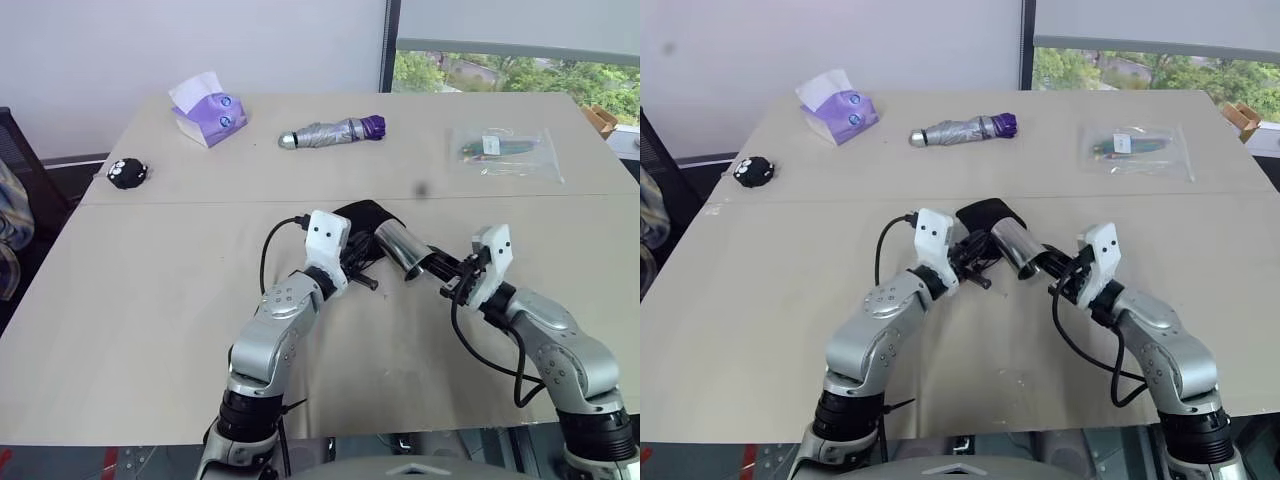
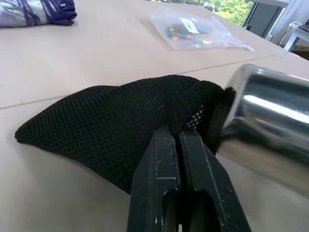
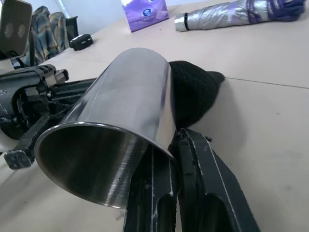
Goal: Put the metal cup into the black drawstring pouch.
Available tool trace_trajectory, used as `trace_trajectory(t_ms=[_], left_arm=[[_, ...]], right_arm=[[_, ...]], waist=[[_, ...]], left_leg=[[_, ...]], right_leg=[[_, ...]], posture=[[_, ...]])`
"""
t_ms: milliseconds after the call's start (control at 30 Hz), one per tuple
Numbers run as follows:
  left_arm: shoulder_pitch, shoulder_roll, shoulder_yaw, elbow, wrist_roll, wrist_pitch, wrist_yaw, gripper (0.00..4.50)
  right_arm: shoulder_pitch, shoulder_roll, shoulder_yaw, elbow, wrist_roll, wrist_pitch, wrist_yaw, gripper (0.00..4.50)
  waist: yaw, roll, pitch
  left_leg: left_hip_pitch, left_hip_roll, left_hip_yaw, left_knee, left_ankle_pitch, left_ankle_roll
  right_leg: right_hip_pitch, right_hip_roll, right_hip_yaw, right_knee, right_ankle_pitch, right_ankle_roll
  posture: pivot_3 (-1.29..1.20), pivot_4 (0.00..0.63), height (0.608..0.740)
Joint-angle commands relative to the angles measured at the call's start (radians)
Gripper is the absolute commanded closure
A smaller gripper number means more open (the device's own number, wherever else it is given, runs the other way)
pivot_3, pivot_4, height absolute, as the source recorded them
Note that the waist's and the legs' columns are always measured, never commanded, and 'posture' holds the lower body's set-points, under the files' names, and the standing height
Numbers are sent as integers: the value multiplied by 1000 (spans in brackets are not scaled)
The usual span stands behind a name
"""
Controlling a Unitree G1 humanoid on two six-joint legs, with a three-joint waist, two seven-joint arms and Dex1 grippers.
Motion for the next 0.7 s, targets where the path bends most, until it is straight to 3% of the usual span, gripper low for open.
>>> trace_trajectory(t_ms=[33, 333, 600, 700], left_arm=[[-19, -2, 4, -58, -32, -1, -5, 4500], [-27, 4, 9, -63, -52, 2, 5, 4500], [-9, 19, -17, -94, -71, 19, -6, 4500], [-4, 25, -21, -104, -80, 25, -4, 4500]], right_arm=[[-13, 3, 43, 17, -62, -38, -5, 4483], [-51, 35, 82, 63, -159, -74, -31, 4483], [-187, 213, 56, 136, -124, 83, -180, 4483], [-264, 260, 83, 220, -177, 74, -218, 4483]], waist=[[1, 0, 0], [0, 0, 0], [-10, 0, 0], [-16, 0, 0]], left_leg=[[0, 0, 0, 0, 0, 0], [0, 0, 0, 0, 0, 0], [1, 1, -1, 0, 0, 0], [0, 0, 0, 0, 0, 0]], right_leg=[[0, 0, 0, 0, 0, 0], [0, 0, 0, 0, 0, 0], [0, 0, -1, 1, 0, 0], [0, 0, 0, 1, 0, 0]], posture=[[0, 150, 740], [0, 150, 740], [0, 150, 740], [0, 150, 740]])
